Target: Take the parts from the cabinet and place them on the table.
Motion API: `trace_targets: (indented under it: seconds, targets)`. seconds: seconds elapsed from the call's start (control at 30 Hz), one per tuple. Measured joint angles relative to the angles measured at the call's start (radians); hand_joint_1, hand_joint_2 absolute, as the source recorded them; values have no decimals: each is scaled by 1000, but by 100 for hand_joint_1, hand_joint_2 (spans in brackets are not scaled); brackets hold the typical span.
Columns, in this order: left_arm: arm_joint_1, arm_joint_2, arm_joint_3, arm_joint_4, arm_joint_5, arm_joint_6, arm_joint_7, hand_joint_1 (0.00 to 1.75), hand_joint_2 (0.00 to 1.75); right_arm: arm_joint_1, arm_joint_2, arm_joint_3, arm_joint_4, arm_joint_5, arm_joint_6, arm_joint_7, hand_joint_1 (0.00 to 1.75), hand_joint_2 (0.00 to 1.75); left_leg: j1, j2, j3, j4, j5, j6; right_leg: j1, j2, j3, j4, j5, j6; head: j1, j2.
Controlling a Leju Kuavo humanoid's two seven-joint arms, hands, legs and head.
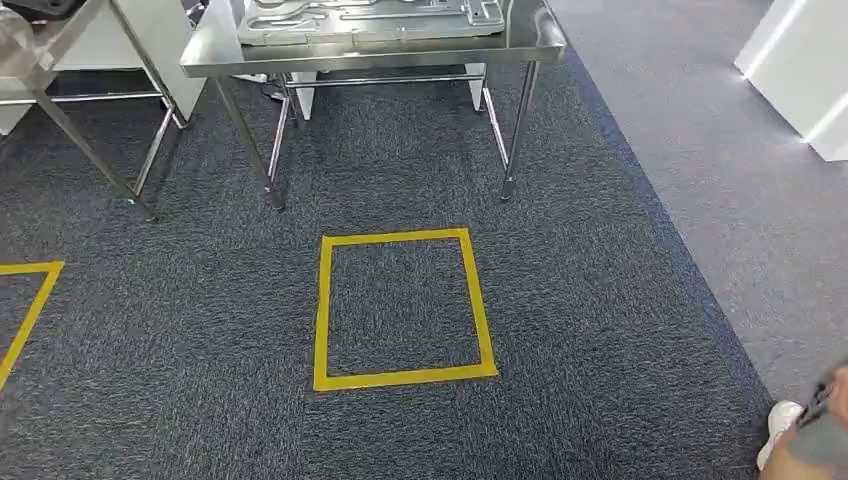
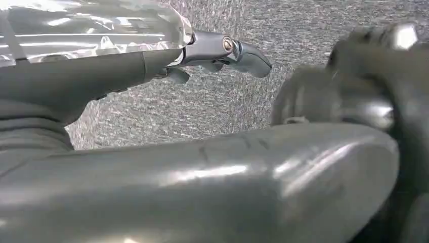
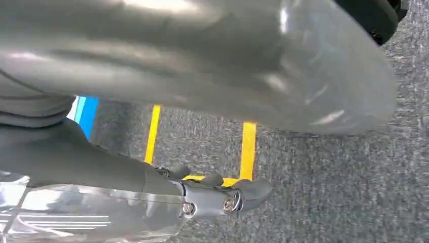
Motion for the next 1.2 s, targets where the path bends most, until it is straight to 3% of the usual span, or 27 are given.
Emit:
trace_targets:
  seconds: [0.03, 0.07, 0.2, 0.23, 0.27, 0.33, 0.37, 0.4, 0.43, 0.47, 0.5, 0.53, 0.57, 0.6, 0.63, 0.67, 0.7, 0.73, 0.77, 0.8, 0.87, 0.9, 0.93, 1.0, 1.03, 1.07, 1.2]
  targets:
    - [-3, 0, 0, 0, 0, 0, 1, 0, 0, 0, 0, 0, 0, -2, -1, 0, 0, 0, 0, 36, 32, -70, 9, 2, 2, -8, 0, 5, -3, 6, 0, 0]
    - [-7, -1, 0, 0, 0, 1, 2, 0, 0, 0, -2, 0, 0, -3, -1, 0, 0, 0, -9, 27, 27, -75, 9, 19, 6, -11, 0, 10, -6, 17, 0, 0]
    - [-1, -1, 0, 0, 0, 2, 2, 0, 0, -5, -2, 0, 0, -4, -1, 0, 0, 0, -11, -8, 20, -82, 23, 51, 1, -36, 3, 7, -4, 44, 0, 0]
    - [-1, -1, 0, 0, 0, 2, 2, 0, 0, -5, -4, 0, 0, -4, -1, 0, 0, 0, -10, -15, 21, -84, 29, 57, -5, 8, -4, 25, -26, 50, 0, 0]
    - [-4, -1, 0, 0, 0, 2, 3, 0, 0, -4, -5, 0, 0, -4, -1, 0, 0, 0, -10, -23, 16, -84, 33, 63, -5, 41, -27, 75, -67, 49, 0, 0]
    - [-6, -2, 0, 0, 0, 2, 3, 0, 0, 1, -5, 0, 0, -4, -1, 0, 0, 0, -14, -41, 7, -83, 37, 69, -5, 62, -106, 249, -154, 49, 0, 0]
    - [-5, -2, 0, 0, 0, 2, 3, 0, 0, 3, -5, 0, 0, -4, -1, 0, 0, 0, -17, -52, 4, -81, 38, 70, -4, 63, -136, 315, -171, 48, 0, 0]
    - [-4, -2, 0, 0, 0, 2, 3, 0, 0, 4, -5, 0, 0, -4, -1, 0, 0, 0, -19, -65, 3, -79, 38, 70, -4, 64, -143, 329, -161, 46, 0, 0]
    - [-3, -2, 0, 0, 0, 2, 3, 0, 0, 6, -6, 0, 0, -4, -1, 0, 0, 0, -21, -79, 3, -77, 38, 70, -4, 65, -124, 291, -127, 42, 0, 0]
    - [-3, -2, 0, 0, 0, 2, 3, 0, 0, 6, -7, 0, 0, -4, -1, 0, 0, 0, -22, -93, 3, -73, 37, 69, -4, 70, -88, 218, -82, 37, 0, 0]
    - [-4, -3, 0, 0, 0, 2, 3, 0, 0, 6, -7, 0, 0, -5, -1, 0, 0, 0, -23, -106, 4, -71, 36, 68, -2, 89, -44, 124, -35, 30, 0, 0]
    - [-5, -4, 0, 0, 0, 2, 3, 0, 0, 8, -8, 0, 0, -5, -1, 0, 0, 0, -20, -116, 1, -70, 35, 66, -2, 136, -8, 43, -8, 20, 0, 0]
    - [-8, -10, 0, 0, 0, 2, 3, 0, 0, 8, -15, 0, 0, -5, -2, 0, 0, 0, -27, -125, -4, -66, 34, 60, -5, 157, 1, 21, -22, 17, 0, 0]
    - [-10, -10, 0, 0, 0, 3, 3, 0, 0, 6, -14, 0, 0, -5, -1, 0, 0, 0, -22, -138, -10, -65, 37, 52, -3, 143, -1, 18, -18, 23, 0, 0]
    - [-8, -9, 0, 0, 0, 3, 3, 0, 0, 5, -14, 0, 0, -5, -1, 0, 0, 0, -18, -148, -14, -66, 39, 46, 1, 136, -2, 18, -19, 21, 0, 0]
    - [-5, -9, 0, 0, 0, 3, 3, 0, 0, 2, -14, 0, 0, -5, -1, 0, 0, 0, -15, -159, -16, -70, 43, 39, 3, 127, -1, 18, -18, 18, 0, 0]
    - [-2, -7, 0, 0, 0, 3, 3, 0, 0, 0, -14, 0, 0, -5, -1, 0, 0, 0, -24, -170, -18, -73, 44, 30, -7, 114, 4, 4, -13, 11, 0, 0]
    - [0, -6, 0, 0, -1, 3, 3, 0, 0, 1, -13, 0, 0, -4, -1, 0, 0, 0, -19, -140, -18, -60, 34, 31, -9, 98, 9, -5, -8, 6, 0, 0]
    - [-4, -8, -1, 0, -2, 3, 3, 0, 0, 2, -13, 0, 0, -5, -2, 0, 0, 0, -21, -86, -43, -11, -2, 28, -8, 84, 11, -8, -8, -1, 0, 0]
    - [-8, -8, -1, 0, 1, 3, 5, 0, 0, 6, -13, 0, 0, -5, -1, 0, 0, 0, -18, -62, -78, 62, -43, 22, -6, 70, 11, -8, -9, -3, 0, 0]
    - [-9, -8, -1, 0, 1, 3, 5, 0, 0, 7, -13, 0, 0, -3, -1, 0, 0, 0, -12, -47, -154, 219, -109, 12, -3, 40, 11, -7, -12, -5, 0, 0]
    - [-6, -8, -1, 0, 1, 2, 5, 0, 0, 7, -13, 0, 0, -3, -1, 0, 0, 0, -10, -46, -169, 252, -109, 9, -3, 27, 11, -6, -13, -5, 0, 0]
    - [-2, -8, -1, 0, 1, 3, 5, 0, 0, 7, -13, 0, 0, -3, -1, 0, 0, 0, -8, -43, -158, 232, -87, 6, -3, 15, 13, -5, -15, -3, 0, 0]
    - [0, -8, -1, 0, -2, 3, 5, 0, 0, 5, -13, 0, 0, -2, -3, 1, 0, 0, -4, -23, -73, 69, -1, 6, -4, -10, 17, -1, -21, 3, 0, 0]
    - [-2, -8, -1, 0, -2, 3, 5, 0, 0, 5, -13, 0, 0, -2, -5, 4, 0, 0, -5, 15, -19, -28, 35, 9, -4, -21, 21, 2, -25, 8, 0, 0]
    - [-7, -9, -1, 0, -1, 3, 6, 0, 0, 5, -13, 0, 0, -2, -8, 6, 0, 0, -15, 50, -2, -66, 25, 17, 5, -31, 23, 5, -30, 16, 0, 0]
    - [-4, -9, -1, 0, 0, 3, 8, 0, 0, -6, -13, 0, 0, 0, -15, 8, 0, 0, -20, 6, -13, -68, 34, 39, 4, -63, 34, 0, -31, 37, 0, 0]
